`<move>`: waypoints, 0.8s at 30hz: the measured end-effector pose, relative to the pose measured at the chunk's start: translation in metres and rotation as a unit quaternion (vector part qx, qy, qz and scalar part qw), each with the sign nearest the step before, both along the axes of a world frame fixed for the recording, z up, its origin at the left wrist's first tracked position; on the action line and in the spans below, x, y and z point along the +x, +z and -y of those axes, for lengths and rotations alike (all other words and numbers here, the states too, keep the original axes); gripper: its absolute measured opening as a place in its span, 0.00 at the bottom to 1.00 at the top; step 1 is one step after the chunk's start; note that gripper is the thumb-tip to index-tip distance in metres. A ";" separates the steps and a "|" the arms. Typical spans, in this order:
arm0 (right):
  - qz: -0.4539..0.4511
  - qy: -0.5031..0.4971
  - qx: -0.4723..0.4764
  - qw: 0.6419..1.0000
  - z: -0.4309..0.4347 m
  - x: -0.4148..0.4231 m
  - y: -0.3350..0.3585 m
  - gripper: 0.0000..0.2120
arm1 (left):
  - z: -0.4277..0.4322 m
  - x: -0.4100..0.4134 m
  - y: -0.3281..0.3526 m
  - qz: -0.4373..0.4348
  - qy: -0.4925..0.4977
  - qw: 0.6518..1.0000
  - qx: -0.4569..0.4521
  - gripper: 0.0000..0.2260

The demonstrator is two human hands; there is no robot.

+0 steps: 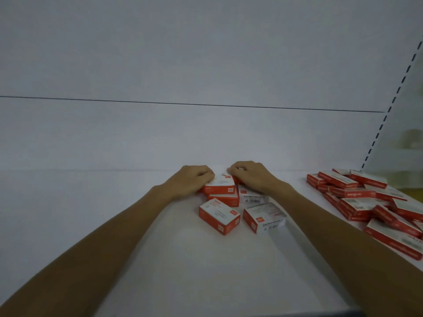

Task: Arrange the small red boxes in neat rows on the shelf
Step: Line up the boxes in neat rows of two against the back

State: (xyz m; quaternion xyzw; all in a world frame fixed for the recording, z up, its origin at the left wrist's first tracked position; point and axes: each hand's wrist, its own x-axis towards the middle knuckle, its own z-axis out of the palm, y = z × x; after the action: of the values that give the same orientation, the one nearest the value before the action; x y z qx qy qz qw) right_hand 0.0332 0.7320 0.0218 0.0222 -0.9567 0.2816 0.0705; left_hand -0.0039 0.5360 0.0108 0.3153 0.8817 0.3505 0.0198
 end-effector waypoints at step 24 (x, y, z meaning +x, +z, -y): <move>-0.093 0.109 0.010 0.990 0.024 0.001 0.009 0.26 | 0.048 0.006 0.012 -0.118 0.058 0.990 0.047 0.15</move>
State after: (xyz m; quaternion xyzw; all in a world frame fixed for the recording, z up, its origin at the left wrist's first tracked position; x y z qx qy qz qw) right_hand 0.0346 0.7084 0.0305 0.1532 -0.9406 0.2748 0.1276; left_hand 0.0019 0.4883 0.0232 0.3031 0.8773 0.3525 -0.1191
